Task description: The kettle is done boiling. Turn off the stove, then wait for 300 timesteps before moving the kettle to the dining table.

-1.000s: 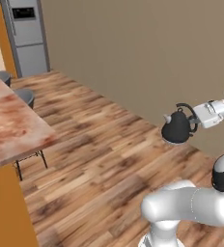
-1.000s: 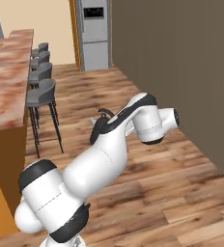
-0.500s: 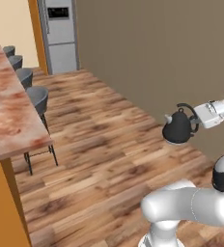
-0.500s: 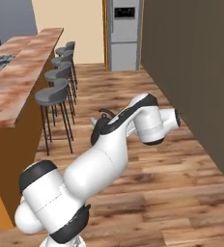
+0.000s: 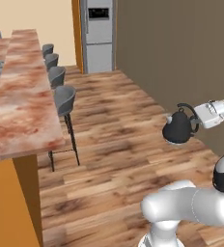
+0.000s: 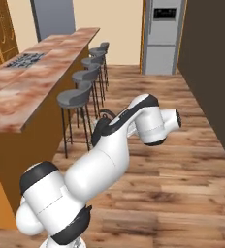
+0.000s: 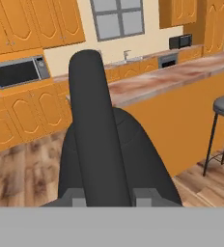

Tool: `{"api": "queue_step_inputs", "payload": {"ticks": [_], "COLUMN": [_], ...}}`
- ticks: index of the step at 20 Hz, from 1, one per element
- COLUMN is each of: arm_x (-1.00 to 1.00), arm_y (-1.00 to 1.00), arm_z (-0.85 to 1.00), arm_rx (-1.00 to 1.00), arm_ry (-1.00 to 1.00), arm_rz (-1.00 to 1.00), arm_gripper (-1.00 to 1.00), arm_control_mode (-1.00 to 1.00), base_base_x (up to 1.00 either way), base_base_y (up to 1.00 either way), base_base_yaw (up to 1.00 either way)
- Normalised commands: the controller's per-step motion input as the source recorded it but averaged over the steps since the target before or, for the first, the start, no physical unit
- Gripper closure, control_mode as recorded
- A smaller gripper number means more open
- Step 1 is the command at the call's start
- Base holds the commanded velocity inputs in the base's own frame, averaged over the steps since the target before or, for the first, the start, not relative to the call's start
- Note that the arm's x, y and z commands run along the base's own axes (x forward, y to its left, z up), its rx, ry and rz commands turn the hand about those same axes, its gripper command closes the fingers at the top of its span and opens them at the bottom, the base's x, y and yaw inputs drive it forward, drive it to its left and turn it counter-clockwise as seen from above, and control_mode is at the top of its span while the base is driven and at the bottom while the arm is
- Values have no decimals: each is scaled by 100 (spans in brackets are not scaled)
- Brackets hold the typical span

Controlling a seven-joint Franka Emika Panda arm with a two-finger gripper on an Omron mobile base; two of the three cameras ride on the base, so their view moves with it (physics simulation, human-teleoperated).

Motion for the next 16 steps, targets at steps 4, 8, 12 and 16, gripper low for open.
{"api": "queue_step_inputs", "payload": {"ticks": [4, 8, 12, 16], "arm_x": [0, 0, 0, 0], "arm_y": [0, 0, 0, 0], "arm_z": [0, 0, 0, 0], "arm_rx": [0, 0, 0, 0], "arm_ry": [0, 0, 0, 0], "arm_rz": [0, 0, 0, 0], "arm_gripper": [100, 100, 100, 100], "arm_control_mode": [100, 100, 100, 100], "base_base_x": [54, 52, 52, 52], "base_base_y": [-19, -21, -23, -26], "base_base_yaw": [35, 35, 36, 36]}}
